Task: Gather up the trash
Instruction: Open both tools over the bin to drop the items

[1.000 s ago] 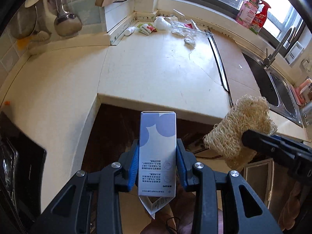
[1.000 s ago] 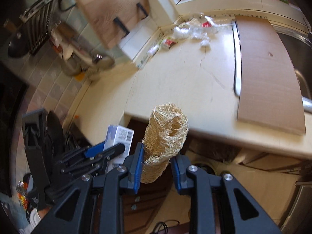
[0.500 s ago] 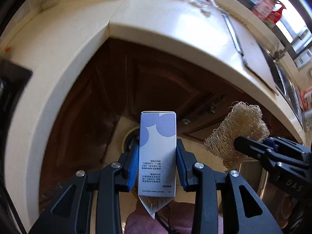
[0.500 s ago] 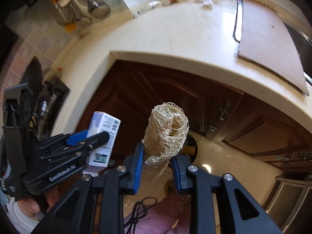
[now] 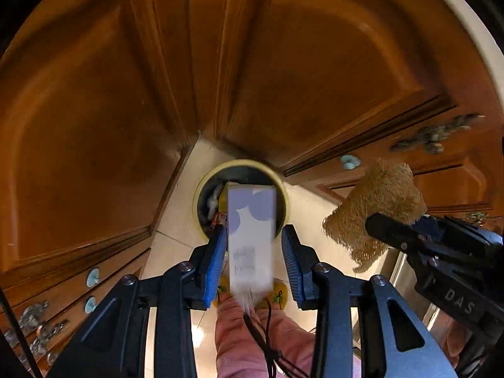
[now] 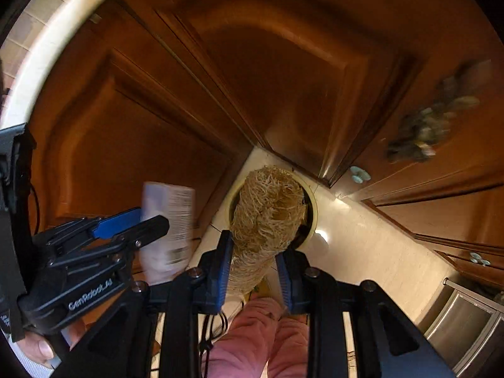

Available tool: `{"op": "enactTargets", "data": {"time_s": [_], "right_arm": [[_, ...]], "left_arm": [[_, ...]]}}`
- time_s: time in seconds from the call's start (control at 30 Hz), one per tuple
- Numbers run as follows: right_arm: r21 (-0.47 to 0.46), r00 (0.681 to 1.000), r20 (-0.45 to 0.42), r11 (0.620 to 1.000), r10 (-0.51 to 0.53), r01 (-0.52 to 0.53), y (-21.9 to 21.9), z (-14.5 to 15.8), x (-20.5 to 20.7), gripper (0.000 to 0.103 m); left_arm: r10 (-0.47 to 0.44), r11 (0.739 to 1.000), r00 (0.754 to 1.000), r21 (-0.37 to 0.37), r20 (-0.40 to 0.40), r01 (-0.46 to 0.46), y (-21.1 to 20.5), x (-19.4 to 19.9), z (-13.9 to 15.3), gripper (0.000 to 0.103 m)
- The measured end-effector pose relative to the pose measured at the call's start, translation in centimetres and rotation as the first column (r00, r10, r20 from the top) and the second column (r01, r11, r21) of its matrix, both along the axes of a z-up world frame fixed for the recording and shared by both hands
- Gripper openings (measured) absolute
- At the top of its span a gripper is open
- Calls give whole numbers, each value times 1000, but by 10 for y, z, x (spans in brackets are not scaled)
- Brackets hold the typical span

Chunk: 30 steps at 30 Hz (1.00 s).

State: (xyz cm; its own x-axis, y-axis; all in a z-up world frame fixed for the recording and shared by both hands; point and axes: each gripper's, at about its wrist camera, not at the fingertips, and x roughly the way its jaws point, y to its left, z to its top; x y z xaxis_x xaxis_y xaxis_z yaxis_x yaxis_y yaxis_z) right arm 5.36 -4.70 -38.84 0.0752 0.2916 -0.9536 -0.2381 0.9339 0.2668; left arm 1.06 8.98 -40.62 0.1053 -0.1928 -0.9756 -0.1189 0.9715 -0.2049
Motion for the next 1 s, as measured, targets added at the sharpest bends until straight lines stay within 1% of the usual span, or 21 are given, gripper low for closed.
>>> {"op": "enactTargets", "data": {"time_s": [0.07, 0.1, 0.13, 0.17, 0.23, 0.37, 0.43, 0.53, 0.73, 0.87, 0.93, 1.0], "right_arm": [[-1, 1000, -25, 1000, -5, 5, 3, -14, 6, 30], [-1, 999, -38, 1000, -11, 11, 7, -17, 10, 30], [1, 998, -52, 1000, -16, 16, 8, -21, 13, 31], [-2, 998, -64, 1000, -21, 21, 8, -24, 15, 32], [3, 996, -83, 1000, -26, 27, 8, -28, 14, 35], [-5, 996, -84, 1000, -24, 24, 6, -23, 10, 37], [3, 996, -86, 1000, -11, 12, 7, -17, 6, 38], [7, 997, -82, 1000, -8, 9, 6, -8, 2, 38], [18, 998, -60, 1000, -18, 19, 7, 16, -6, 39], [10, 999, -30, 1000, -12, 12, 3, 41, -16, 39], [10, 1000, -13, 1000, -7, 7, -1, 59, -25, 39], [12, 1000, 7, 1000, 0, 0, -4, 77, -34, 39]], "left_arm": [[7, 1000, 1000, 8, -7, -7, 5, 0, -9, 45], [11, 1000, 1000, 15, -6, -11, 7, -1, -12, 48], [16, 1000, 1000, 20, -3, -16, 10, -2, -14, 54], [23, 999, 1000, 28, 0, -23, 12, -3, -14, 57], [38, 999, 999, 34, 4, -38, 17, -5, -13, 60], [73, 997, 997, 36, 10, -73, 30, -13, -6, 67], [79, 996, 997, 43, 12, -79, 34, -16, -1, 68], [77, 996, 997, 50, 20, -78, 36, -17, 6, 69], [73, 994, 996, 75, 57, -77, 33, -27, 29, 69], [86, 995, 993, 49, 86, -90, 29, -34, 60, 69], [76, 996, 991, 38, 106, -80, 24, -38, 79, 69], [50, 997, 990, 45, 131, -56, 18, -44, 102, 71]]}}
